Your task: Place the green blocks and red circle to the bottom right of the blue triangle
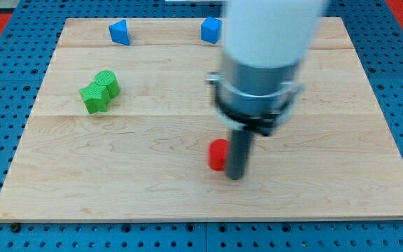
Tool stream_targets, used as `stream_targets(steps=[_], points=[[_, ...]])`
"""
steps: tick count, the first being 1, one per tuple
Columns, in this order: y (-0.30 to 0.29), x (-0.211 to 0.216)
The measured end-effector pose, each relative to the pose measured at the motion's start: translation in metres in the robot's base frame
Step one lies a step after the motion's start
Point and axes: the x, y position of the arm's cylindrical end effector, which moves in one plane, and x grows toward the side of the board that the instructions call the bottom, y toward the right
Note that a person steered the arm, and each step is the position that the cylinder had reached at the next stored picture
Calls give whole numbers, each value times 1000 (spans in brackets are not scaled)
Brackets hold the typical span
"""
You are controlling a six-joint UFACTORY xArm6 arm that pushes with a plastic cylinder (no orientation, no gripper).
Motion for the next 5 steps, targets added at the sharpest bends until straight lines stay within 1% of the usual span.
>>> stream_targets(steps=[1,2,3,4,5], points=[[-53,-36],[-58,-52],[-65,-36],[-111,-59],[-177,-97]])
